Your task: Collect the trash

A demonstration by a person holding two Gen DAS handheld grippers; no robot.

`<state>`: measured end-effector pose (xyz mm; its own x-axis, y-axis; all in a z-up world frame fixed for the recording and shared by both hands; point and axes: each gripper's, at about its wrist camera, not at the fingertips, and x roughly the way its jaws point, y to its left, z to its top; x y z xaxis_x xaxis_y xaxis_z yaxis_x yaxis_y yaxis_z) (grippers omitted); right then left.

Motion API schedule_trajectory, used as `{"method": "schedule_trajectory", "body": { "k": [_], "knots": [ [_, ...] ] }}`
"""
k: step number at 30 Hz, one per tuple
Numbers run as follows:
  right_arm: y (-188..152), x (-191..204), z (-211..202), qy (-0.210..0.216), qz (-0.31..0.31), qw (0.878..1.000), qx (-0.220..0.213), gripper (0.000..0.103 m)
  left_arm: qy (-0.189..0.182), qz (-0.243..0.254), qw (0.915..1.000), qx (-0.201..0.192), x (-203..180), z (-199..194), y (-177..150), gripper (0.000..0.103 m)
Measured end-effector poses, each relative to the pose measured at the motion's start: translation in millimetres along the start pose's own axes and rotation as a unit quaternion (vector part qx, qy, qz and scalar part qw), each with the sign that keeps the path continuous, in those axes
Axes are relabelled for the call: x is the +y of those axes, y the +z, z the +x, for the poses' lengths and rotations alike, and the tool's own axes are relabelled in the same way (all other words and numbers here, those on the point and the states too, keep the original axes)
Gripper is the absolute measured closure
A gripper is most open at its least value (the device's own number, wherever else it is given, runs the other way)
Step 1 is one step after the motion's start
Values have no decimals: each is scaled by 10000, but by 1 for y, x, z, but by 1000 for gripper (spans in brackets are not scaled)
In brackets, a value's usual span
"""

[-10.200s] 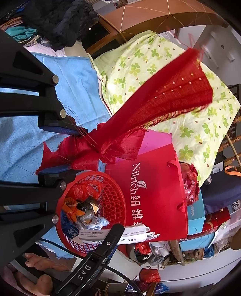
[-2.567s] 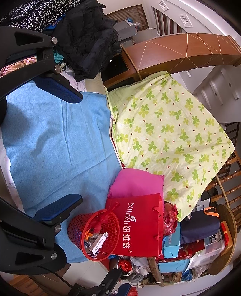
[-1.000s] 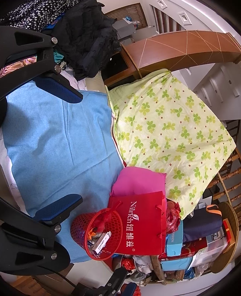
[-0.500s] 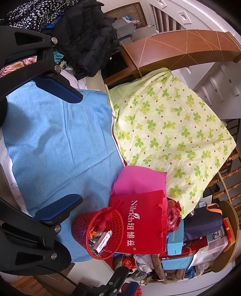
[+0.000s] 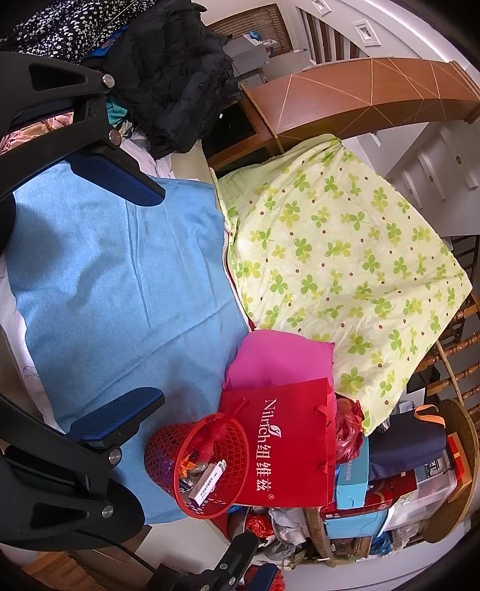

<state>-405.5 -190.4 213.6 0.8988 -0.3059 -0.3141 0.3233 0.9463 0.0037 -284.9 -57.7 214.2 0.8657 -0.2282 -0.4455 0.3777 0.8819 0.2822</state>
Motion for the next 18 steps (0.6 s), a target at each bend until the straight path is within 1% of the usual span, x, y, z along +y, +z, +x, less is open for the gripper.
{"method": "schedule_trajectory", "body": {
  "k": [18],
  "knots": [
    [1, -4, 0, 13, -12, 10000, 7, 27, -39, 34, 10000, 8, -2, 3, -3, 5]
  ]
}}
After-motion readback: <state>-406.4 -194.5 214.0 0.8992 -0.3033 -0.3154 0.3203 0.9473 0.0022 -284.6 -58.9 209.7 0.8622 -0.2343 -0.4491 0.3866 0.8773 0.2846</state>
